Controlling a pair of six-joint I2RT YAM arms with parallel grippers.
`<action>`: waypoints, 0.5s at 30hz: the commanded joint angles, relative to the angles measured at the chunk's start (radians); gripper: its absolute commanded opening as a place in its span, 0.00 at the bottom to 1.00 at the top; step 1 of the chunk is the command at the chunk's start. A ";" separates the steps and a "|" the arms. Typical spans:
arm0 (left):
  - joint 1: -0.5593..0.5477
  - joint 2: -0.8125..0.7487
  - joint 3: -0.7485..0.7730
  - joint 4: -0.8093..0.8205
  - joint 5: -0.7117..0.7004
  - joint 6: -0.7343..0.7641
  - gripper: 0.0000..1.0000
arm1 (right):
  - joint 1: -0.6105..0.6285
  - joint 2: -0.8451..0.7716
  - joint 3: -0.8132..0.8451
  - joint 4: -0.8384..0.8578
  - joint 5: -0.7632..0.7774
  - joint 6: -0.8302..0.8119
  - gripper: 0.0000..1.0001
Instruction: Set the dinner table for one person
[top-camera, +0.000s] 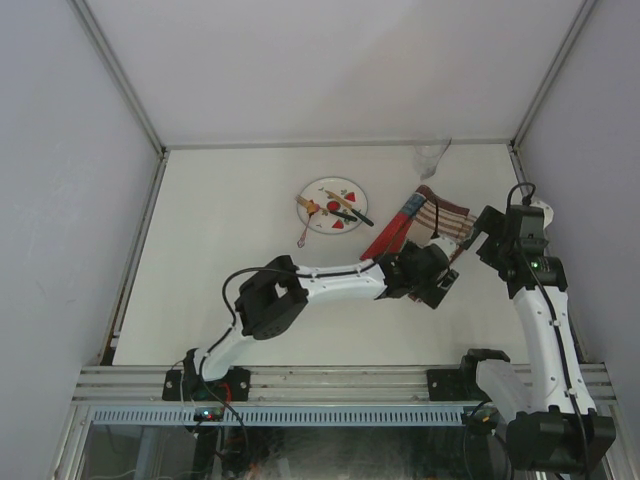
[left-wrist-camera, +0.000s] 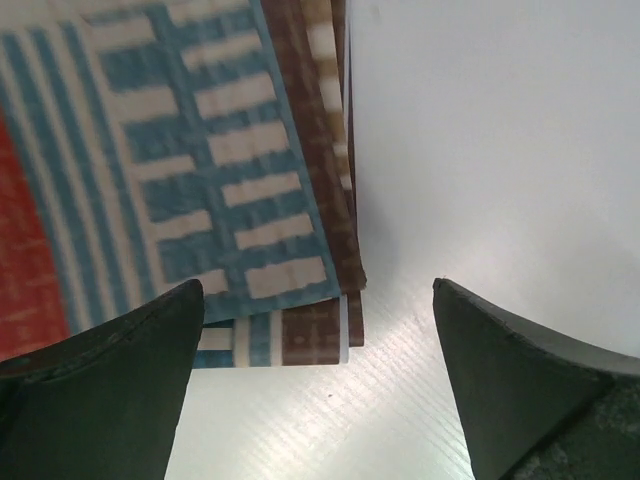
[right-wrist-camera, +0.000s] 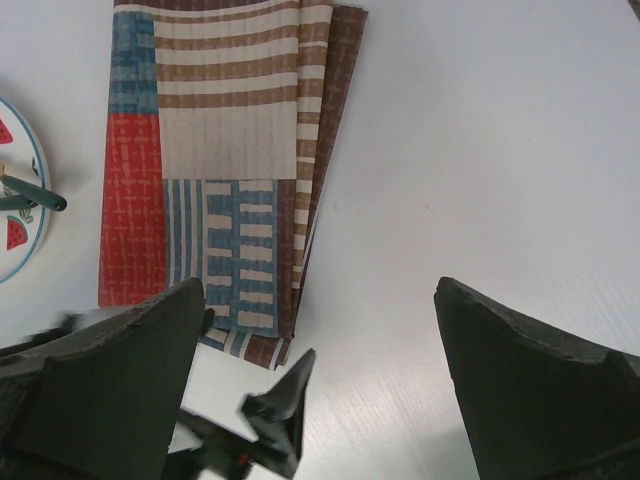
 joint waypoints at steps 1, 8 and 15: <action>-0.032 0.084 0.068 -0.041 -0.030 -0.007 0.99 | -0.012 -0.022 0.038 0.013 0.018 -0.007 0.98; -0.030 0.112 0.093 -0.061 -0.039 -0.006 0.97 | -0.020 -0.017 0.037 0.009 0.010 -0.007 0.98; -0.026 0.134 0.122 -0.073 -0.031 -0.013 0.59 | -0.022 -0.012 0.026 0.025 -0.005 -0.011 0.97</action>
